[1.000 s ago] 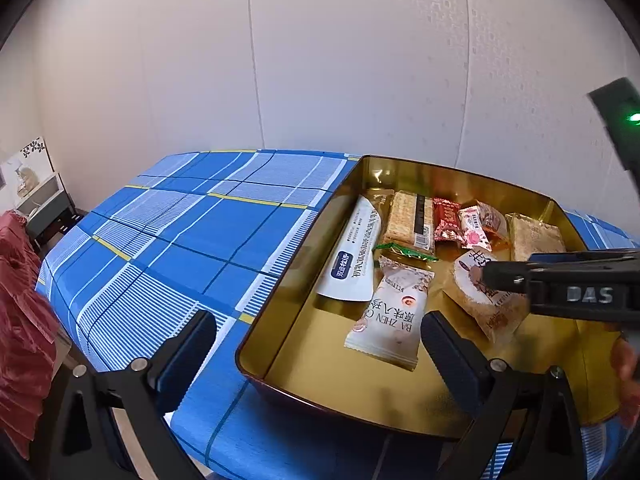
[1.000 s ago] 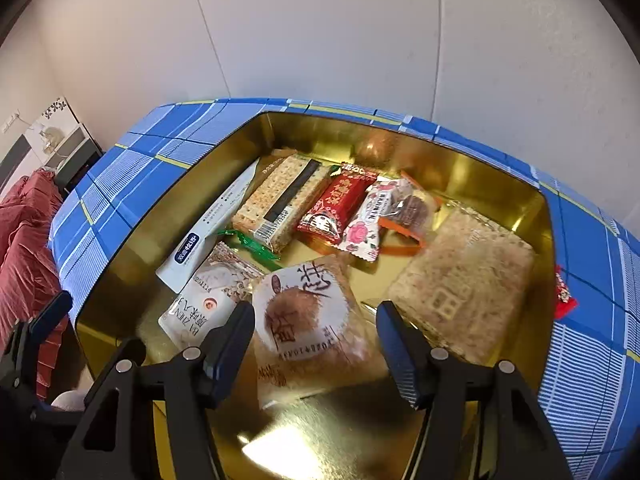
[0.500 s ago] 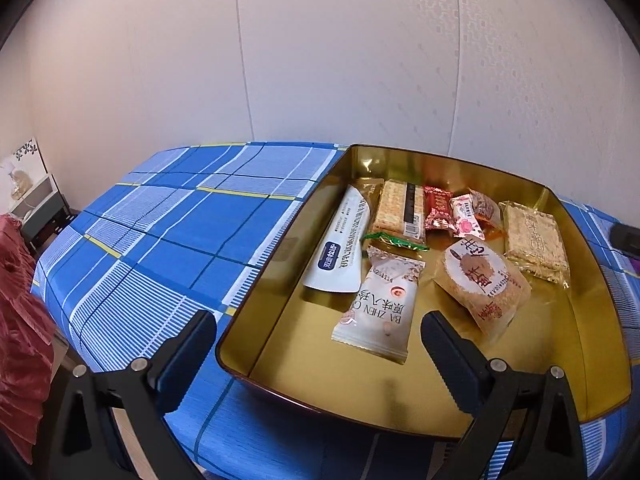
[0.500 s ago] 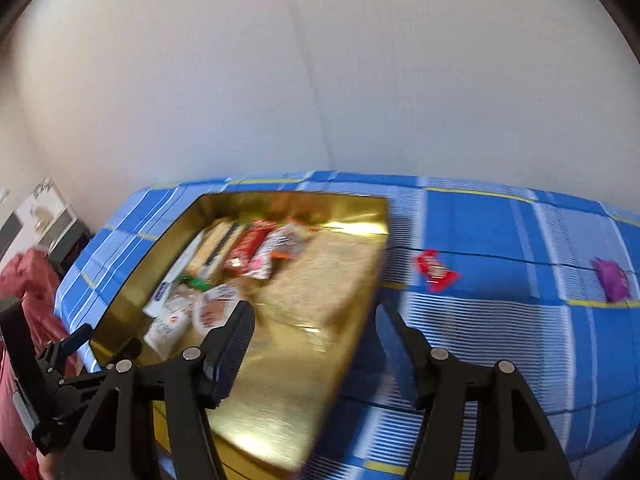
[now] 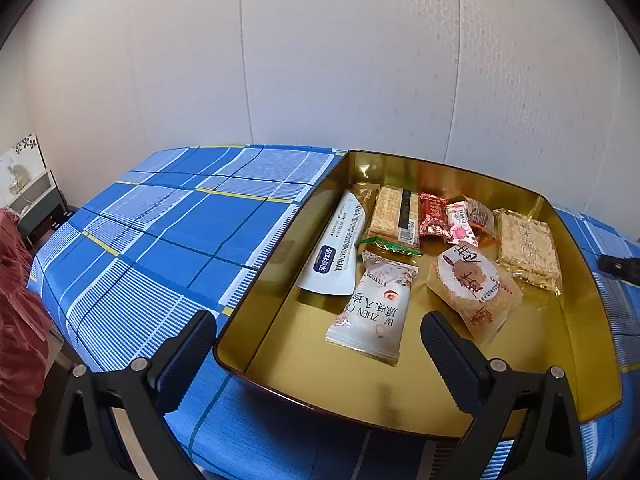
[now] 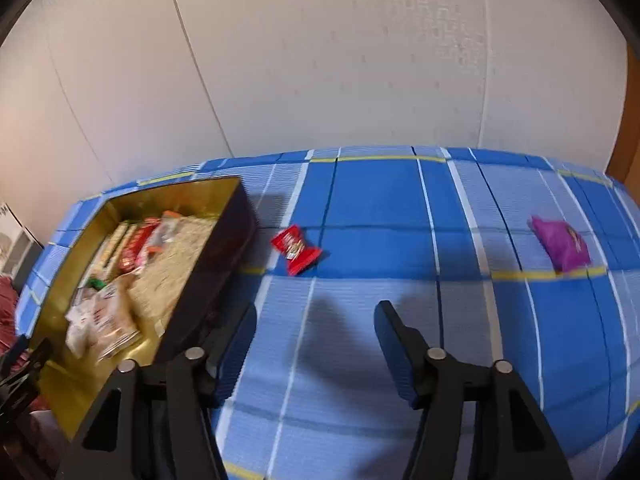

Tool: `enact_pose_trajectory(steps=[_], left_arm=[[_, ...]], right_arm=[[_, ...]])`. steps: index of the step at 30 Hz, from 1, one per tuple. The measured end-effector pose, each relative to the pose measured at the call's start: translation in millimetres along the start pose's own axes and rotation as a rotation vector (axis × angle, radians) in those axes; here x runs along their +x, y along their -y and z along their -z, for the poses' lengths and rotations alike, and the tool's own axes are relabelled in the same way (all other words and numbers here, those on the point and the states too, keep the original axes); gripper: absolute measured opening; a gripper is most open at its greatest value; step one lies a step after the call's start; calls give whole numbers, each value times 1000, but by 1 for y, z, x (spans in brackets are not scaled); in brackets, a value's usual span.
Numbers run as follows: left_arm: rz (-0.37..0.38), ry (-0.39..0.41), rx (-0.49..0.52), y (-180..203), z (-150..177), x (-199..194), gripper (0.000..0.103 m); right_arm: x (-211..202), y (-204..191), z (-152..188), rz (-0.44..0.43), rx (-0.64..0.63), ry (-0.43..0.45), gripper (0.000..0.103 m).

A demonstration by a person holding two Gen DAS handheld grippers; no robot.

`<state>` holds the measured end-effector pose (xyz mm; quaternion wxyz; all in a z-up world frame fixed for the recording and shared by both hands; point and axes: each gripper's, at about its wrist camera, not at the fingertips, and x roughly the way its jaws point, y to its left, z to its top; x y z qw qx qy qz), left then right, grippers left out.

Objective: Organize snacks
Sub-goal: 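Move the right tool to the purple pouch and grasp it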

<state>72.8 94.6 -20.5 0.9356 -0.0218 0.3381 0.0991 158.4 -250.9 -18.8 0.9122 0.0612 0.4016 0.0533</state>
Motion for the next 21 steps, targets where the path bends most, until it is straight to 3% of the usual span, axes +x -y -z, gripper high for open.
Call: enact_pose_trajectory(steps=[8,12,15,21], left_arm=[[6,-10,-15,1,-1,1,103],[19,6,-36,-2,-3,-3,103],[24,6,-42,-2,-4,-4,103],[1,8,-37,2,-4,-3,103]], right_arm=[[44,-21,-32,64,-130,-33,57],[43,-19,-38,76,-127,-20,55],[31,7,-40,116,-74,17,55],[12,94,-48,301,7,32,55]])
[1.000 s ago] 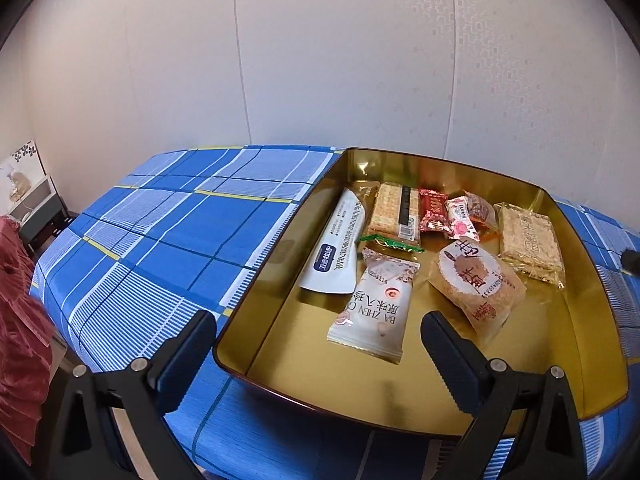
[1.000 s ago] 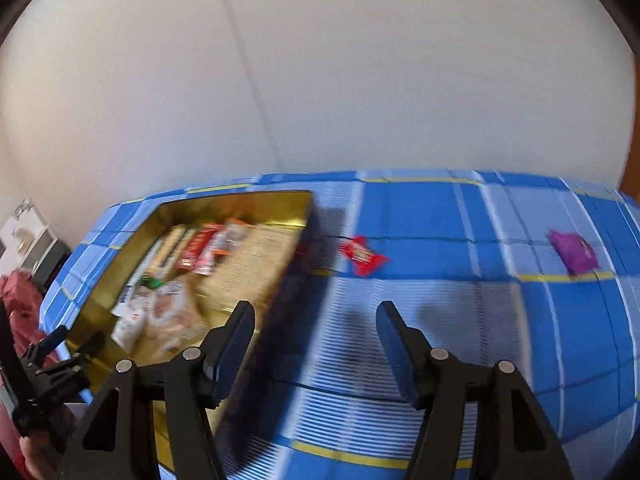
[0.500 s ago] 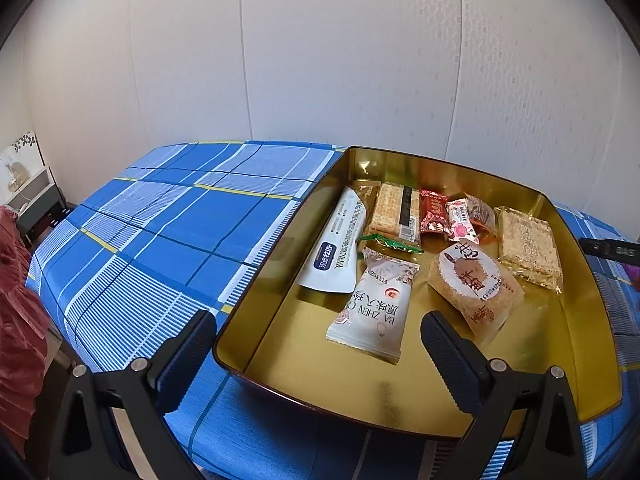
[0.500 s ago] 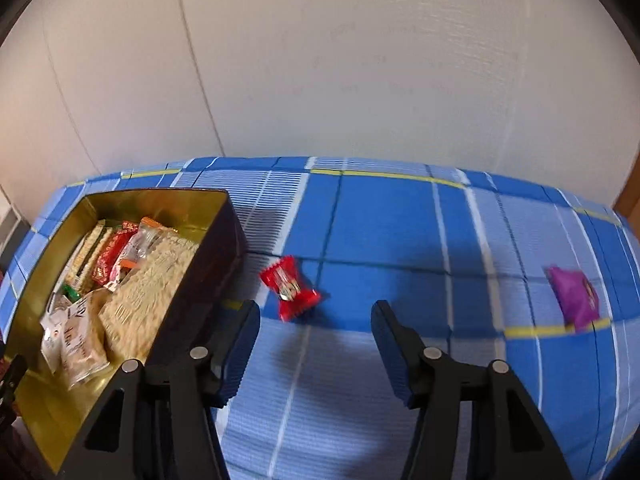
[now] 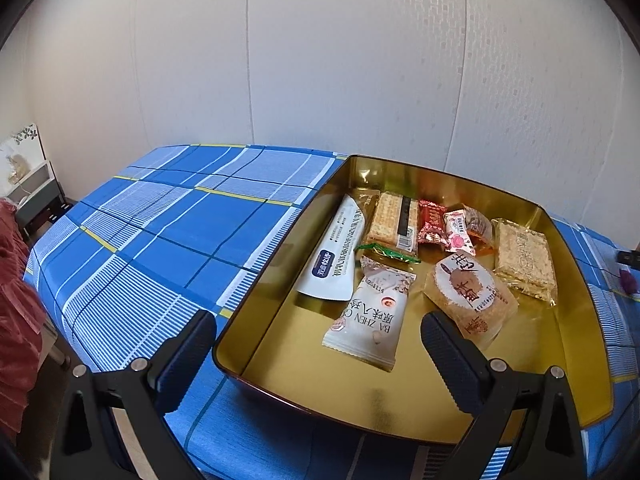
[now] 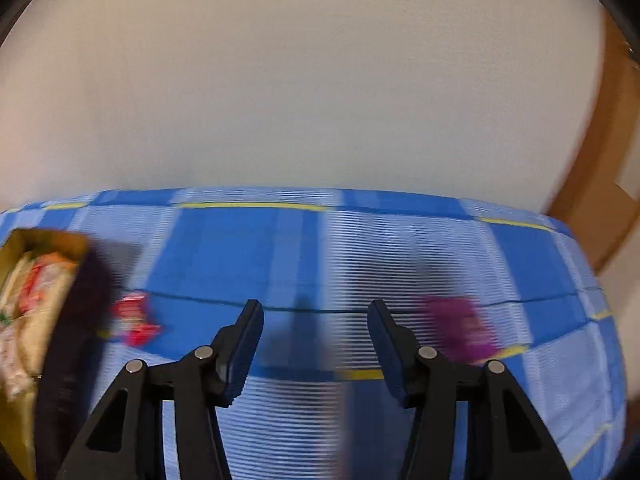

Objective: Organize snacks
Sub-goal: 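Move the right tool to the purple pouch and grasp it, then move the left tool to the red candy and grasp it while right holds the pouch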

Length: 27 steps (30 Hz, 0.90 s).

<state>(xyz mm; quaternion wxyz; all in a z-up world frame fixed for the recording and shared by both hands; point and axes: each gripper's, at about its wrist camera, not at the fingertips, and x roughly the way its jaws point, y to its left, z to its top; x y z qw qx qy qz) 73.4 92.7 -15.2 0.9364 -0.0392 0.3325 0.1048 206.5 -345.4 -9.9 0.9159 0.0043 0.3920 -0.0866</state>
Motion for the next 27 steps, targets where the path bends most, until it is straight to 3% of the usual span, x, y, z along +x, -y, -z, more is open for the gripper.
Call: enact_pose_trajectory(steps=[4,7,12,15,27], left_arm=[[-6,4,-2,0,0,0,103],[-4,14,4,1,0,-2,103],[5,21,28,6,1,-5,103],[3,19,39,9,2,-5,103],[7,24,38,13,3,-7,103]], right_arm=[[10,66,-5,54,115,-31,58],[22,85,-2,41,119,-72,63],[39,86,7,27,122,-99,63],[44,85,11,24,120,-91,56],[36,86,26,36,182,-76,49]])
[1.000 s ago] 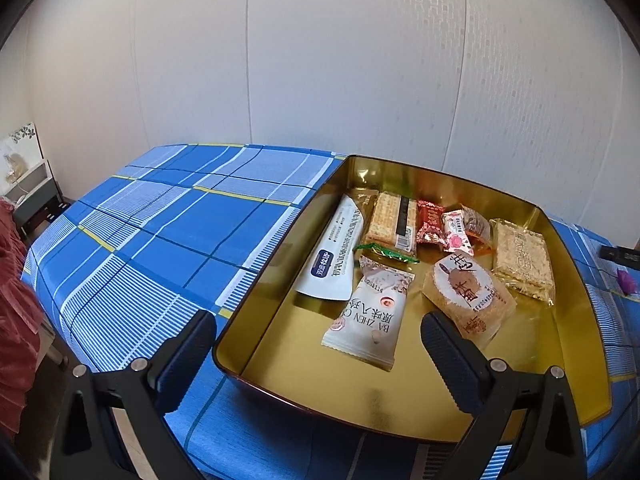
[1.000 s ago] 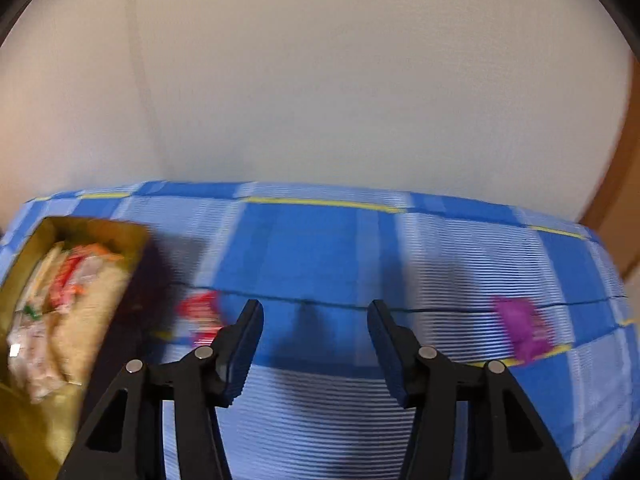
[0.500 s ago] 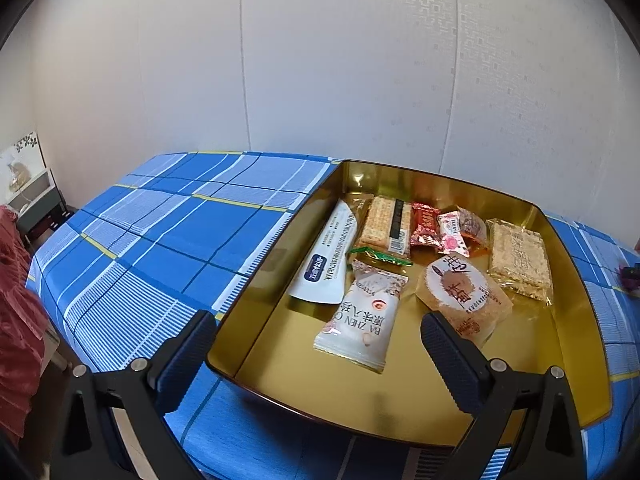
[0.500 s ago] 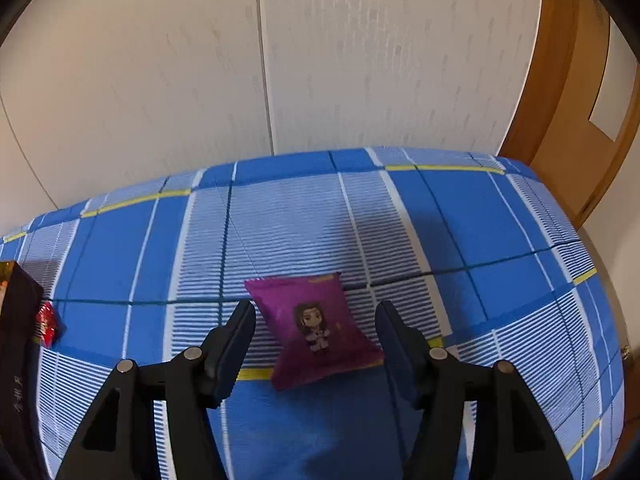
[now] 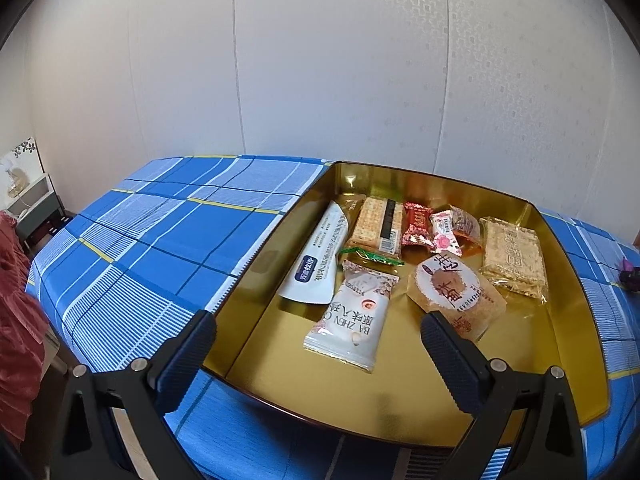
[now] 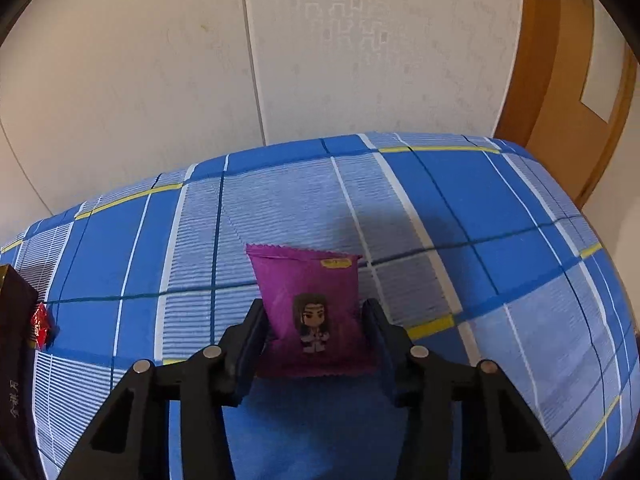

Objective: Organize snacks
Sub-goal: 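Move the left tool to the red candy and grasp it while right holds the pouch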

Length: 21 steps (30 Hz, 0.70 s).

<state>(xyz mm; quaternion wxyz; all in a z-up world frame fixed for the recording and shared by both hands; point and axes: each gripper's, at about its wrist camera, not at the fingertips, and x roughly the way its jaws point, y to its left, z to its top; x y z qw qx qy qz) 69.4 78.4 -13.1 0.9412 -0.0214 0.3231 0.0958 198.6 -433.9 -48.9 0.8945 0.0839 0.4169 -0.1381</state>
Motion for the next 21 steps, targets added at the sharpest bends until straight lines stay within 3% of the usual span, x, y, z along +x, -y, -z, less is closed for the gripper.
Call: enact_pose_trajectory(steps=[6,10,14,18,21], left_arm=[[-12,-14,4,4,-1,-6,103],[-22,-67,2,10,-2,-7,103],[8,-77,32,29,-12,-18,103],[70,-73,97,66,-33,-35,103],[158,-76,143,104,-51,-47,103]], right_arm=[[-17,-16,23,-3,3,21,49],[-28,-21,39,-7,27,44,49],[-35,-19,47,-61,65,55,49],[-38,-23,52,-61,46,52,49],[-40,-24,55,-73,46,54,49]])
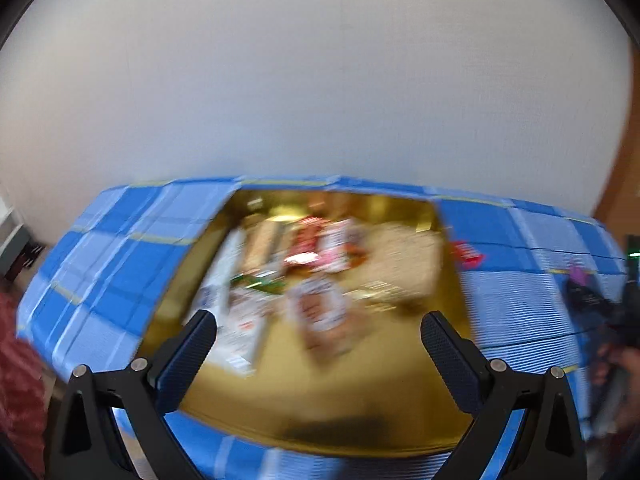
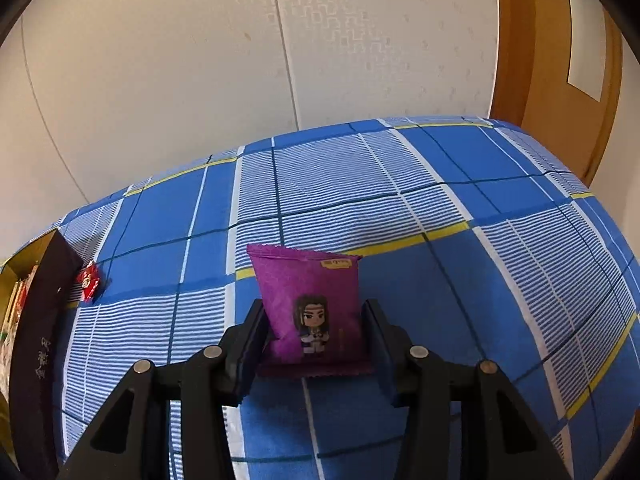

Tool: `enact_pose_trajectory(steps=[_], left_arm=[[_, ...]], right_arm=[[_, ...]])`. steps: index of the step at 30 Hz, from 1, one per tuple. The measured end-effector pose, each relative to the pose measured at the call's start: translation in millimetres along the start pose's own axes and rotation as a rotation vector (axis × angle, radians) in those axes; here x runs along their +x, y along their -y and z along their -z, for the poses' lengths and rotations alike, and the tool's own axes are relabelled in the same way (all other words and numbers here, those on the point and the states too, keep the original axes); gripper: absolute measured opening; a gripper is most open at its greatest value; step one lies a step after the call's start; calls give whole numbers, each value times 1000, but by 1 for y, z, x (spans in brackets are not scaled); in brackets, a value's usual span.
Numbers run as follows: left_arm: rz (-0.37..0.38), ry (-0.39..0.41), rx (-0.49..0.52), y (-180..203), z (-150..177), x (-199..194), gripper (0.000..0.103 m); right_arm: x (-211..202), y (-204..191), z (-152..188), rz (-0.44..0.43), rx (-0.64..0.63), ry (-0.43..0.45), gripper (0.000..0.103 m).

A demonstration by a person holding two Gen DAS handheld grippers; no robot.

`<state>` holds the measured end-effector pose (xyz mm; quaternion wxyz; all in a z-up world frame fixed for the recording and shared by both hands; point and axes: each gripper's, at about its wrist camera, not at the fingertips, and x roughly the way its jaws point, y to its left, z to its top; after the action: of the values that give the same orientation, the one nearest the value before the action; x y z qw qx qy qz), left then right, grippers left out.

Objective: Organize snacks
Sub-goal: 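Move the left tool to the red candy and grasp it while right holds the pouch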

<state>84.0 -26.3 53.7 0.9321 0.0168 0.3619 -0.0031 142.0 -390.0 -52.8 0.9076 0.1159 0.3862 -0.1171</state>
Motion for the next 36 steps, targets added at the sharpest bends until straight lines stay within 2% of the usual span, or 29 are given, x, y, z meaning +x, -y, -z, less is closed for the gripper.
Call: enact_pose_trajectory(steps=[2,6,8,11,15,18,21,24,29,32,34,36], left_arm=[[38,6,23,20,-10,-3,103],[123,-36,80,67,-29,2,103],[171,-75,110,90,-38,10,103],[187,-162,161,124,-50,29,101],[187,-280,157,158,-70,61,88],[176,-330,126,170,-79,81,84],[149,-382,134,186,-81,104,69],[131,-425,135,191,-78,123,67],[125,-471,60,189,-73,148,61],[156,-514,-18,187,-72,161,57],[149,-531,-60,184,-72,168,52],[135,-524,-87,181,-73,173,41]], right_arm=[[0,2,1,-12,9,2,49],[1,5,2,-26,20,4,49],[1,6,3,-30,22,5,49],[2,8,3,-41,33,7,49],[2,8,5,-41,32,8,49],[3,8,5,-40,32,8,49],[3,9,5,-49,38,9,49],[3,8,5,-54,41,10,49],[3,8,3,-59,44,9,49],[3,7,3,-53,39,9,49],[3,6,4,-50,39,8,49],[3,6,4,-52,43,9,49]])
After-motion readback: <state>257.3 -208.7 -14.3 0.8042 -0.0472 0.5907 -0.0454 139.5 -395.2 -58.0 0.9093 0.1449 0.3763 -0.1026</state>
